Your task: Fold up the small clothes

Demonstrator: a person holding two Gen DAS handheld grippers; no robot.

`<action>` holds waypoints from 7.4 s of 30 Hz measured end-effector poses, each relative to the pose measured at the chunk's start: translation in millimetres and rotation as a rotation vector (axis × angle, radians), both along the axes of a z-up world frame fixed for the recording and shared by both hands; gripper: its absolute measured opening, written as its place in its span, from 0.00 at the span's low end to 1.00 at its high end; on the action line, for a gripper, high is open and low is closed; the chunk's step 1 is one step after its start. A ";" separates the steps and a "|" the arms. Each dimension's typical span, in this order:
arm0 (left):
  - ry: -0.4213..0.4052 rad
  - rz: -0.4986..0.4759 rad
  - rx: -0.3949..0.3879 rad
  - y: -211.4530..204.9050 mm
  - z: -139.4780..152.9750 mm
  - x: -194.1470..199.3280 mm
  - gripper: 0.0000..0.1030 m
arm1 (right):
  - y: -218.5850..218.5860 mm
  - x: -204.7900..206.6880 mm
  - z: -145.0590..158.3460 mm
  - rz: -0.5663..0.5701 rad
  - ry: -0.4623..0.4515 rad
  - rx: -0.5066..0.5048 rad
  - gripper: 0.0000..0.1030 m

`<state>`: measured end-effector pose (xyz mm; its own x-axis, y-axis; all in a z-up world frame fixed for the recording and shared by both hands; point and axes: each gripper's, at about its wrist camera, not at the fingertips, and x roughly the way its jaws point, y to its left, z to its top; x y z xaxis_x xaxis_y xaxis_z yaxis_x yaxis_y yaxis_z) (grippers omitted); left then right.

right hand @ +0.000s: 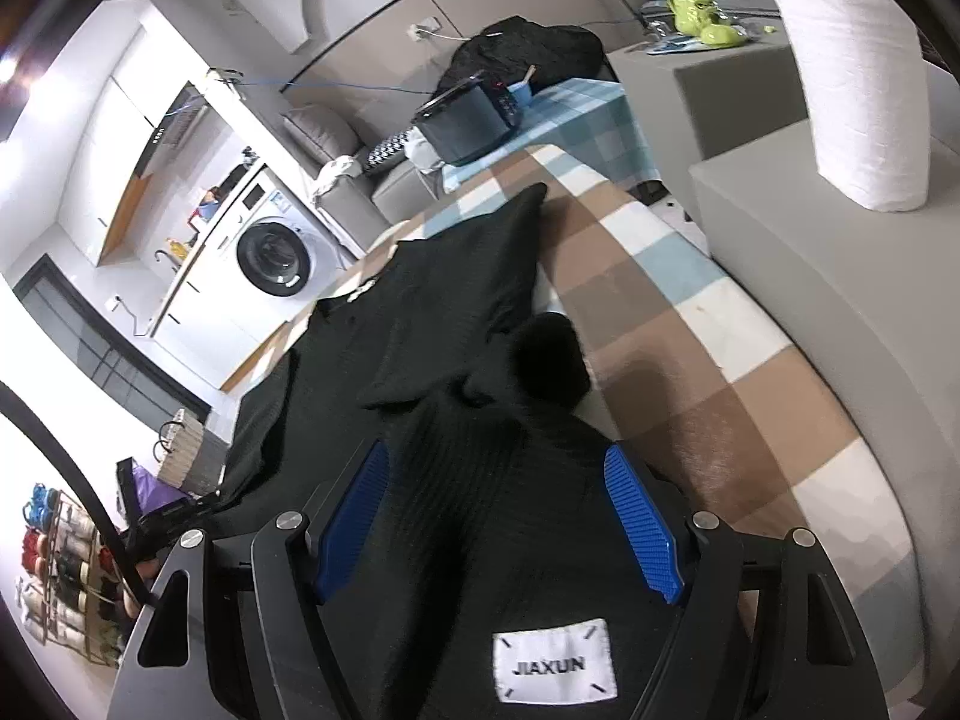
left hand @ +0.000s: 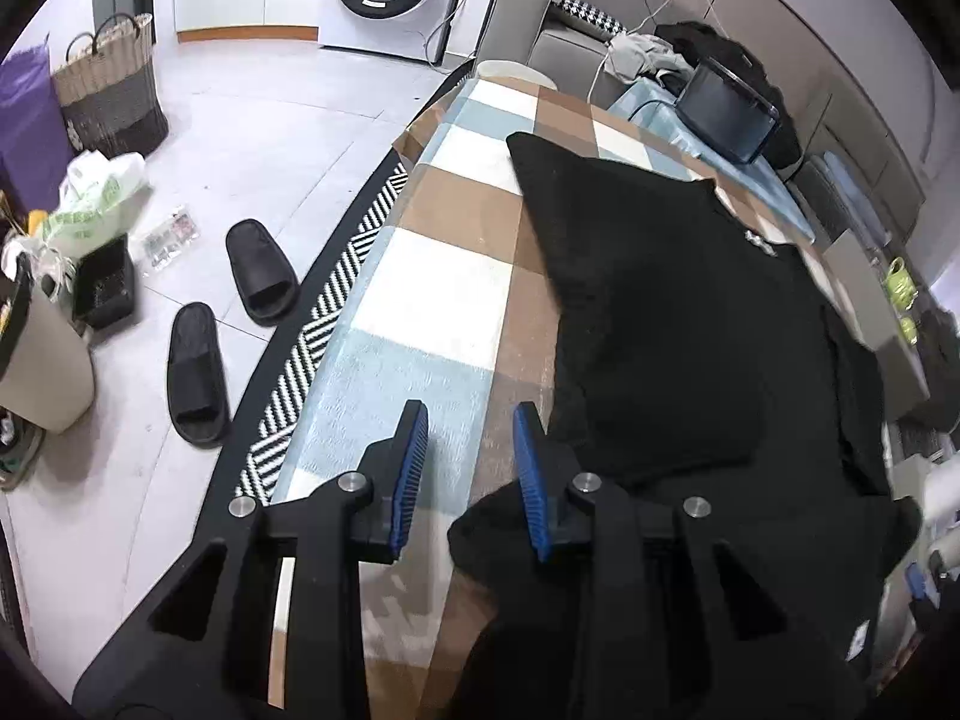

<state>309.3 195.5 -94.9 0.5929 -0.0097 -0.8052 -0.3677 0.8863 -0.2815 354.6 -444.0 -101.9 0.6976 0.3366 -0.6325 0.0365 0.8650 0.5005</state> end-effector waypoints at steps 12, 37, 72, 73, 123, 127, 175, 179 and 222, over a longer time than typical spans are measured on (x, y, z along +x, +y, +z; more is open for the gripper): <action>-0.122 -0.069 0.001 -20.7 32.6 -71.7 0.60 | -8.0 13.7 -9.2 0.060 0.028 -0.072 0.74; -0.034 -0.132 -0.045 -41.2 3.5 -101.8 0.60 | -38.0 64.5 -35.7 0.130 0.084 0.032 0.39; -0.414 -0.040 -0.070 -40.8 72.6 -247.3 0.02 | -62.2 -57.2 14.4 0.220 -0.384 0.295 0.04; -0.412 -0.040 -0.067 -39.8 73.8 -243.5 0.02 | -60.4 -54.4 16.7 0.216 -0.378 0.276 0.04; -0.029 -0.186 0.010 -60.9 -3.9 -69.5 0.30 | 13.5 90.3 -45.1 0.198 0.093 -0.150 0.21; -0.071 -0.156 -0.021 -50.7 7.8 -85.7 0.40 | 5.5 86.5 -39.0 0.203 0.076 -0.135 0.34; -0.132 -0.088 -0.008 -43.4 7.7 -190.1 0.43 | -34.8 -6.5 -50.1 0.234 -0.039 -0.113 0.42; -0.127 -0.091 -0.017 -41.7 3.4 -182.6 0.46 | -35.8 2.8 -52.1 0.226 -0.016 -0.112 0.43; -0.072 -0.160 -0.005 -51.1 -5.9 -69.2 0.50 | -0.1 92.7 -48.2 0.199 0.042 -0.108 0.43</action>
<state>240.1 144.4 -100.8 0.6393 -0.1123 -0.7607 -0.2007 0.9306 -0.3060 447.2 -444.1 -150.1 0.5963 0.3940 -0.6994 -0.1215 0.9055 0.4066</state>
